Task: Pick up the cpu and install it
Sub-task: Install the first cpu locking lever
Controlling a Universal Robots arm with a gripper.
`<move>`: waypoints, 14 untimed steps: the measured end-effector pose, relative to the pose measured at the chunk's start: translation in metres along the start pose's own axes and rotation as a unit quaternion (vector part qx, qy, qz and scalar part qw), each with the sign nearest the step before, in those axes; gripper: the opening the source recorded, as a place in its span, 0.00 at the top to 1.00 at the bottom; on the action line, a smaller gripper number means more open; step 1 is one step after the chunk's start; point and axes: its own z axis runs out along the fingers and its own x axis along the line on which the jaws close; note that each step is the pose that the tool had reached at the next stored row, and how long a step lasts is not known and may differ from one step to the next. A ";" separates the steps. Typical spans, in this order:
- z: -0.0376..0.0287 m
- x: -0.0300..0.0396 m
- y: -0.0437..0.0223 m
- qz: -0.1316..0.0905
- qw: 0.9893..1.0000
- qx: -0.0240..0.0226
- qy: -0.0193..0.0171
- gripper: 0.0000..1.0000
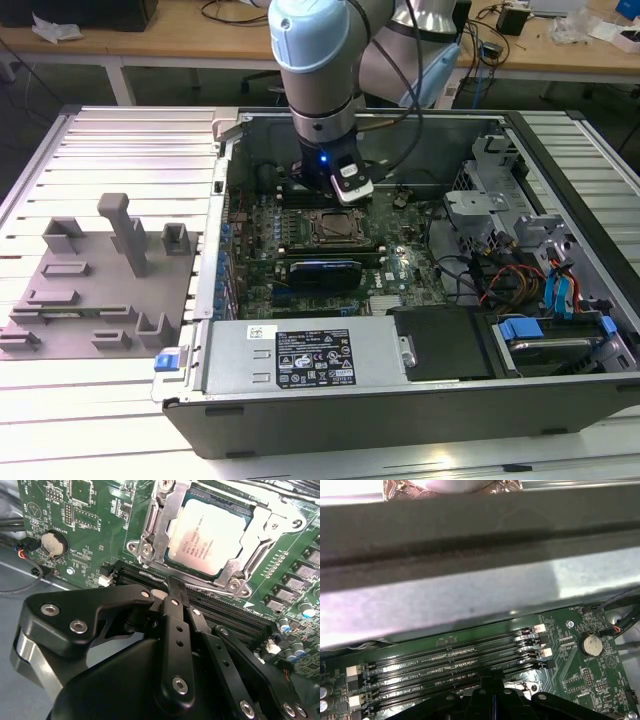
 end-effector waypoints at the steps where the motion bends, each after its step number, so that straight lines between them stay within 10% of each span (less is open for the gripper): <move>1: -0.0001 0.0009 0.0000 0.002 1.000 0.000 -0.001 0.89; 14: 0.0022 0.0051 0.0009 0.016 1.000 0.006 -0.006 0.89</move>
